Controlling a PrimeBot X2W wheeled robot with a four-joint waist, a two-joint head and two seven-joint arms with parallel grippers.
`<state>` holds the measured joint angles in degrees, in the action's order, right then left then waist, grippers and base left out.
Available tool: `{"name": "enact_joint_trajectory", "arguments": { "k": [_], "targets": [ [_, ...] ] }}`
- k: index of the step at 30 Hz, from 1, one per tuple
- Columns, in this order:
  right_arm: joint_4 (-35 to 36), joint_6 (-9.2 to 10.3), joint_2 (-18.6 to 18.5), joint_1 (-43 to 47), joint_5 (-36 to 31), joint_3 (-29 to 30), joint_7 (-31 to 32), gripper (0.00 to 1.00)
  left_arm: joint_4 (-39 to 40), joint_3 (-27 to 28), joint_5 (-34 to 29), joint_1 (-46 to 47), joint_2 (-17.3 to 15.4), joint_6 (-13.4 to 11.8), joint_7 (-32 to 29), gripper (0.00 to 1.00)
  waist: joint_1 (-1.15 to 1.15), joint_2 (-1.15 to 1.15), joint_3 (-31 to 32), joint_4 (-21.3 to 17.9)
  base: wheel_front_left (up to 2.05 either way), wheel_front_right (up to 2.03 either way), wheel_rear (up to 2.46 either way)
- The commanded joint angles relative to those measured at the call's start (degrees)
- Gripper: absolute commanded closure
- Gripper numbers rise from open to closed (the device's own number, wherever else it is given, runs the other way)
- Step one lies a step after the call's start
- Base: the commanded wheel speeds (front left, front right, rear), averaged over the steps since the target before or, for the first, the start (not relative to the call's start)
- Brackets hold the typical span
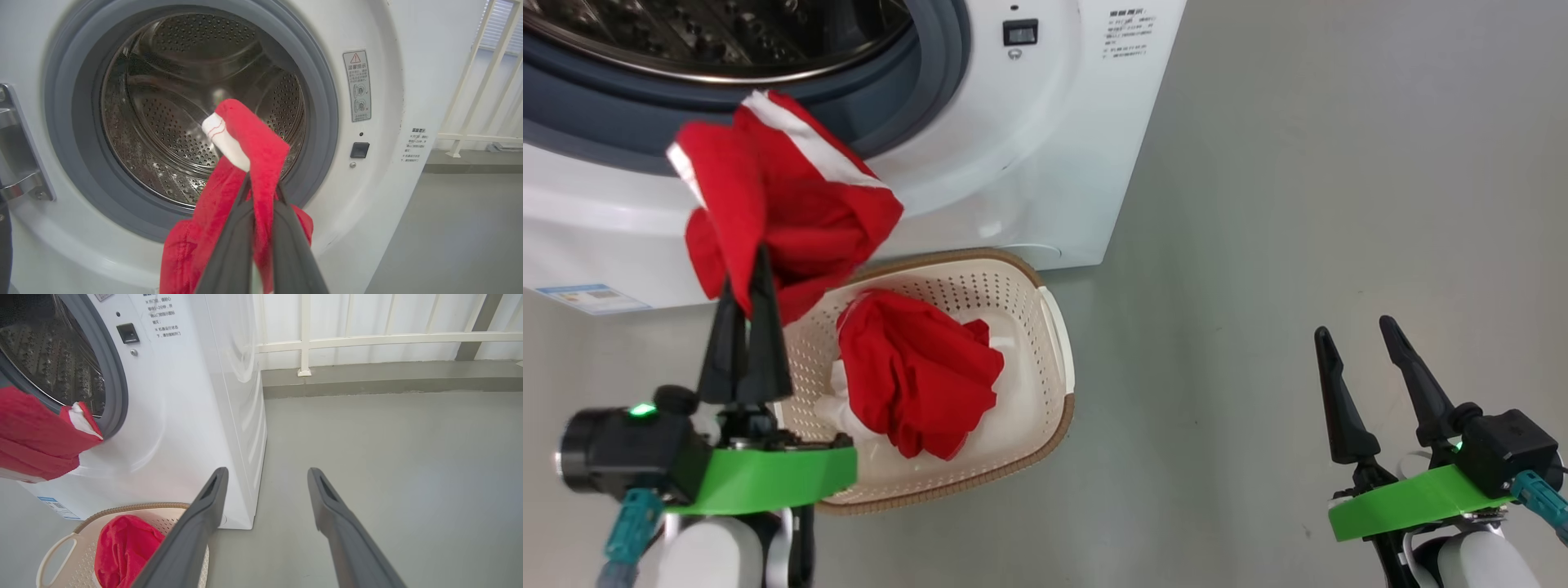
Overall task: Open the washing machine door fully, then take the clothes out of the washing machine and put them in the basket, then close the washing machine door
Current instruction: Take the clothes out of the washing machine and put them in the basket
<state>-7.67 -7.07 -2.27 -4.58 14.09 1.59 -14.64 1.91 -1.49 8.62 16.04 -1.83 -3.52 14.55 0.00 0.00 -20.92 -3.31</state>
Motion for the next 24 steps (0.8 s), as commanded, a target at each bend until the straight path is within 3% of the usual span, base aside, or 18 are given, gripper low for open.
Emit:
{"name": "enact_joint_trajectory", "arguments": {
  "k": [1,24],
  "targets": [
    [1.4,-0.42,-0.6,0.1,0.1,-1.2,-0.4,0.00,0.2,1.2,0.5,-0.7,-1.1,0.1,0.4,1.00,0.00,0.00,-0.8,0.0,0.00,0.00,0.00],
    [1.9,-0.42,-0.6,-4.1,1.0,-1.5,-0.4,0.00,-21.6,2.3,0.3,5.3,-1.0,4.5,0.4,1.00,0.00,0.00,-8.8,-1.2,0.00,0.00,0.00]
  ]
}}
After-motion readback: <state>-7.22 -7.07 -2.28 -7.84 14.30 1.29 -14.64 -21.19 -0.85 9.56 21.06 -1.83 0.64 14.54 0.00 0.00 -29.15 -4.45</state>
